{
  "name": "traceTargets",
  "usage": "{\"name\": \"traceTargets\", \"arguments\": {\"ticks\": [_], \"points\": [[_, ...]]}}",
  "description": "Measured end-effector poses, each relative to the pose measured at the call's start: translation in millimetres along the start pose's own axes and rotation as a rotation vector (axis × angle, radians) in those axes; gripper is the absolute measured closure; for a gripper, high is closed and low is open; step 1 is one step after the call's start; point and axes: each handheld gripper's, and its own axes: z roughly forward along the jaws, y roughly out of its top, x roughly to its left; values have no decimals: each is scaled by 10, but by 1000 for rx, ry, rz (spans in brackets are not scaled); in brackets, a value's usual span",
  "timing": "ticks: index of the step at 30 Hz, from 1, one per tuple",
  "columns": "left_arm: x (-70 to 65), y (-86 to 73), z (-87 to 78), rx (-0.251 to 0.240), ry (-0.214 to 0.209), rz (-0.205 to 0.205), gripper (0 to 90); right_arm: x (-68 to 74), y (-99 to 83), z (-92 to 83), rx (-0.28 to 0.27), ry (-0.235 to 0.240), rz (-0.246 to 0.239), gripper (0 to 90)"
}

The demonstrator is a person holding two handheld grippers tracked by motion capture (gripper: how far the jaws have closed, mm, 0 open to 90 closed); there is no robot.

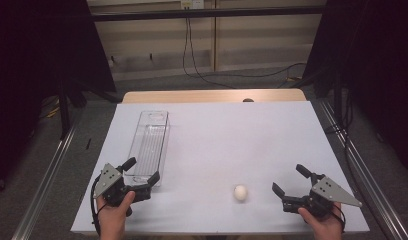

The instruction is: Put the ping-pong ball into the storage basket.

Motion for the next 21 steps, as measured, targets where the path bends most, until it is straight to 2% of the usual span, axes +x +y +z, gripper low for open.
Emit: {"name": "traceTargets", "arguments": {"ticks": [9,16,21], "points": [[-70,23,59,4,-19,-4,30,1,5,4,-2,9,-2,11],[-132,54,97,12,-41,15,30,1,11,-6,-3,14,2,13],[-170,60,140,9,-44,15,30,2,12,-5,-4,15,2,14]]}}
